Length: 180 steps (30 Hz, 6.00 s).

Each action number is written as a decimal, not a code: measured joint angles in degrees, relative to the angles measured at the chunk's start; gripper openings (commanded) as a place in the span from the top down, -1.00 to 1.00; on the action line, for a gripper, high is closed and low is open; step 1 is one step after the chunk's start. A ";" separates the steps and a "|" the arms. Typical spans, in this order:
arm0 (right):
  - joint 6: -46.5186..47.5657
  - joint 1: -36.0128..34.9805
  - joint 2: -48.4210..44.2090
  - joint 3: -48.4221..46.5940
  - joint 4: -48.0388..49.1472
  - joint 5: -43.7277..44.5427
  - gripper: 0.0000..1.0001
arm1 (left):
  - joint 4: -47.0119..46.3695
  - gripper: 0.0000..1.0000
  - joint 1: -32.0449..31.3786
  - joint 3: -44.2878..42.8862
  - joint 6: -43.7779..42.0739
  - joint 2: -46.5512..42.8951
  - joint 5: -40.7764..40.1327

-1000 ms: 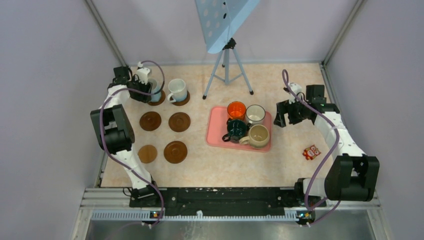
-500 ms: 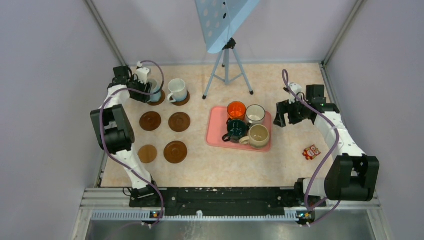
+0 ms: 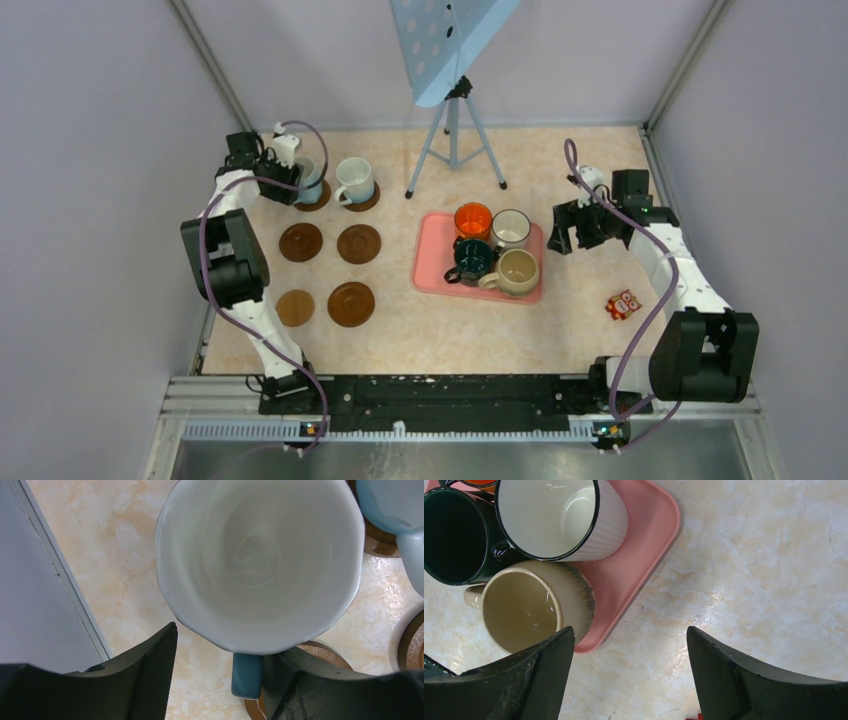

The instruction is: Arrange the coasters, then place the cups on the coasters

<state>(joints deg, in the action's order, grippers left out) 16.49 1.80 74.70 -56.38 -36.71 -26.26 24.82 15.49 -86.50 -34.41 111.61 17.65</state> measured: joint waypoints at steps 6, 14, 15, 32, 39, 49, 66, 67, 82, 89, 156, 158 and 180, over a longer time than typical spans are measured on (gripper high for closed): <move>-0.02 0.00 0.00 0.00 0.02 0.00 -0.62 | 0.46 -0.35 0.00 0.00 -0.96 -0.02 2.34; -0.02 0.00 0.00 0.00 0.02 0.00 -0.62 | 2.19 -0.36 0.00 0.00 -1.99 -0.02 4.17; 0.00 0.00 0.00 0.00 0.02 0.02 -0.62 | 2.36 -0.36 0.00 0.00 -2.14 -0.02 4.15; 0.00 0.00 0.00 0.00 0.00 0.02 -0.62 | 2.67 -0.24 0.00 0.00 -3.91 0.00 -0.28; 0.00 0.00 0.00 0.00 0.00 0.02 -0.63 | 2.67 -0.43 0.00 0.00 -4.09 0.00 -0.74; 0.00 0.00 0.00 0.00 0.02 -0.07 -0.63 | 5.42 -0.97 0.00 0.02 -1.31 -3.91 0.37; -0.07 0.00 0.00 0.00 0.31 -2.86 -0.63 | 16.39 -0.98 -2.67 -1.20 4.13 -27.58 12.13; -0.09 0.00 0.00 0.00 0.31 -2.99 -0.63 | 16.55 -0.97 -4.83 0.79 3.63 -29.11 12.28; -3.48 0.00 0.42 -1.07 1.57 -2.69 -0.62 | 2.97 -0.97 -43.78 31.47 19.45 -33.79 7.02; -3.76 0.00 -0.33 -1.01 1.53 -1.18 -0.62 | -8.59 -0.88 -55.78 33.70 24.70 -28.55 0.94; -4.66 0.00 -0.76 0.50 2.82 -1.31 -0.60 | 7.52 1.00 5.70 34.62 -4.94 -40.81 18.73; -4.66 0.00 -0.70 0.50 2.82 -1.44 -0.60 | 8.70 1.00 8.96 34.29 -8.74 -39.10 19.91; -4.55 0.00 1.31 -0.04 1.95 -2.32 -0.59 | 8.31 1.00 15.93 31.69 -27.10 -24.24 21.53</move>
<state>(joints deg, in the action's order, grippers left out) 11.94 1.80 76.01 -56.42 -34.76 -28.58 33.12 31.42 -54.81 -61.52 87.37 39.18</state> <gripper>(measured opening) 0.796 0.242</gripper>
